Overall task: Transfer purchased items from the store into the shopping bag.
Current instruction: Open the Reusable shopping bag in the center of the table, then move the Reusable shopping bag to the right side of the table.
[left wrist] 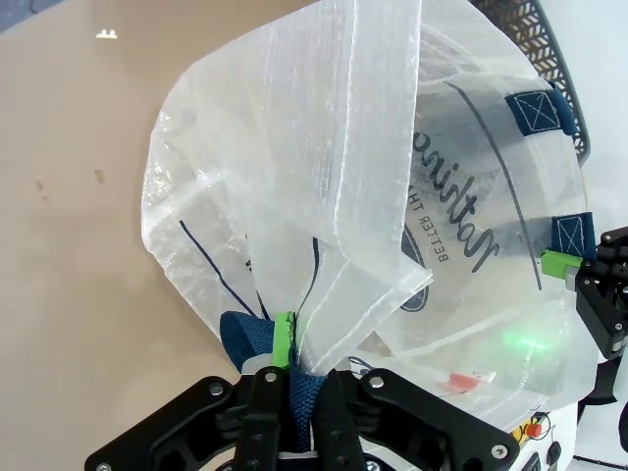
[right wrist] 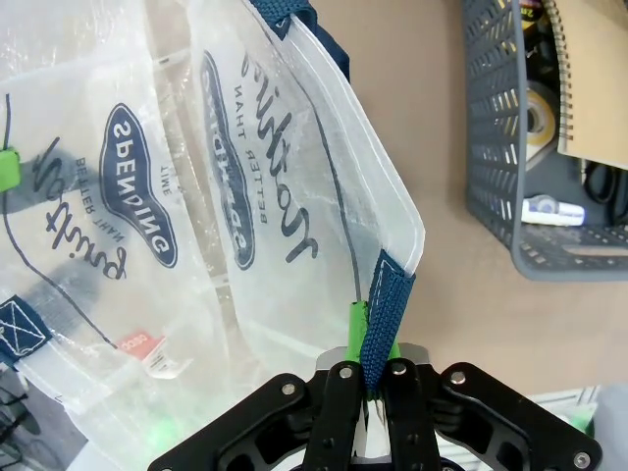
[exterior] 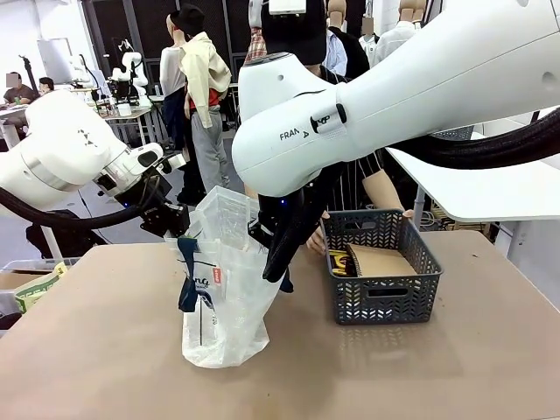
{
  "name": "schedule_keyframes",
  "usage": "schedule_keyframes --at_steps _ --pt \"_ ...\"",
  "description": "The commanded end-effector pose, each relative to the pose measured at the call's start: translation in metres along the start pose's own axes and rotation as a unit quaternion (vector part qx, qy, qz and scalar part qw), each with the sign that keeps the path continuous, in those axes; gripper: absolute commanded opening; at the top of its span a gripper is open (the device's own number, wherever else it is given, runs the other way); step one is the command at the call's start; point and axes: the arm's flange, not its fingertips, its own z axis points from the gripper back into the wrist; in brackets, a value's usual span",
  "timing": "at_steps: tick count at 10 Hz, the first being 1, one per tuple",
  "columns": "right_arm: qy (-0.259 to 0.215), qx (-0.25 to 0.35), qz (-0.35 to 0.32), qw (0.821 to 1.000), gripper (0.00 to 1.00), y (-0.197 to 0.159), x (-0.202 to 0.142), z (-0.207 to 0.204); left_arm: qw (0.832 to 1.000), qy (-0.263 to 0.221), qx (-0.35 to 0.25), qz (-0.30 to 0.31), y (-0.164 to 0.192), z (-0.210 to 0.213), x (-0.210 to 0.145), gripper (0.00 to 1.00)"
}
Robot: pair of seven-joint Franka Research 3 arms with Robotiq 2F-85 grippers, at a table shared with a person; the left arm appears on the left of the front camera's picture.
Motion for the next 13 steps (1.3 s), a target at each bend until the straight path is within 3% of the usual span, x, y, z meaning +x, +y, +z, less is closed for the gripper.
schedule_keyframes --at_steps 1,13 --pt "-0.001 0.0 0.0 1.0 0.0 -0.0005 -0.0017 -0.0013 1.0 -0.003 -0.001 0.002 0.0003 0.0013 -0.0018 0.0" --pt "-0.001 0.0 0.0 1.0 0.0 -0.0005 -0.0017 -0.0013 1.0 -0.003 -0.001 0.002 0.0003 0.0013 -0.0018 0.0"
